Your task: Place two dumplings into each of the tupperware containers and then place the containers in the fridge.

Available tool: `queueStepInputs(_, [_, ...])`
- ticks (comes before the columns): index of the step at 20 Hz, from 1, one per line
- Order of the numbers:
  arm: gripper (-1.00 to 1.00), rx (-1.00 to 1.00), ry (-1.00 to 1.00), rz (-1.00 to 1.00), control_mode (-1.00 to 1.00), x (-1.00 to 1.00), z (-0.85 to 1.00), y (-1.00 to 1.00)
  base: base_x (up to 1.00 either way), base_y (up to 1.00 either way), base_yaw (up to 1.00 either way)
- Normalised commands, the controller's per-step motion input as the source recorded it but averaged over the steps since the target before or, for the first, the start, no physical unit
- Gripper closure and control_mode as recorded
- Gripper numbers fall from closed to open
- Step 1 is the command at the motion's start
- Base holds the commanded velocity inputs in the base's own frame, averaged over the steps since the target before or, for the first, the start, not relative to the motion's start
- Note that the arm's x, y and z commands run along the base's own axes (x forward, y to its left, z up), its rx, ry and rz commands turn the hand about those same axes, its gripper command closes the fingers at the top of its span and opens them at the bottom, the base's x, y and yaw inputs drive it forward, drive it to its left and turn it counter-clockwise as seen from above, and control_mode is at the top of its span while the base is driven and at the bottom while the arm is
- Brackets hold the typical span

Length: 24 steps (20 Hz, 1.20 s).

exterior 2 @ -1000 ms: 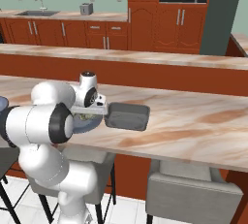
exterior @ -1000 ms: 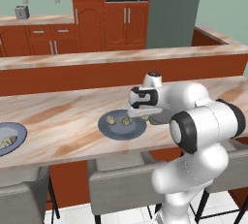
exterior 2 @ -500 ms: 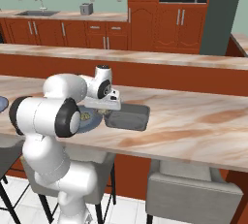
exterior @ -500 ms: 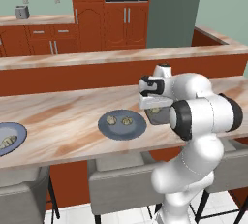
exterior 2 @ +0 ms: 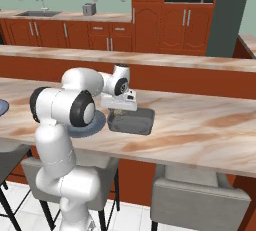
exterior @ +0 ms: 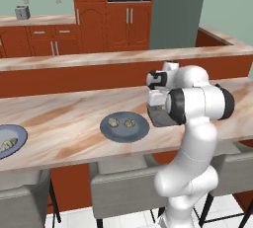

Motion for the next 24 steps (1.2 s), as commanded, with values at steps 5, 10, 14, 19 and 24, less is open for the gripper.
queueStepInputs(5, [1.00,0.00,0.00,0.00,-1.00,0.20,-0.62,-0.13,0.00,0.00,0.00])
queueStepInputs(10, [1.00,0.00,0.00,0.00,-1.00,0.08,-0.54,-0.06,0.00,0.00,0.00])
queueStepInputs(14, [1.00,0.00,0.00,0.00,-1.00,0.01,-0.32,0.00,0.00,0.00,0.00])
queueStepInputs(19, [-1.00,0.00,0.00,0.00,-1.00,0.01,-0.04,0.00,0.00,0.00,0.00])
queueStepInputs(24, [-1.00,0.00,0.00,0.00,-1.00,0.00,0.00,0.00,0.00,0.00,0.00])
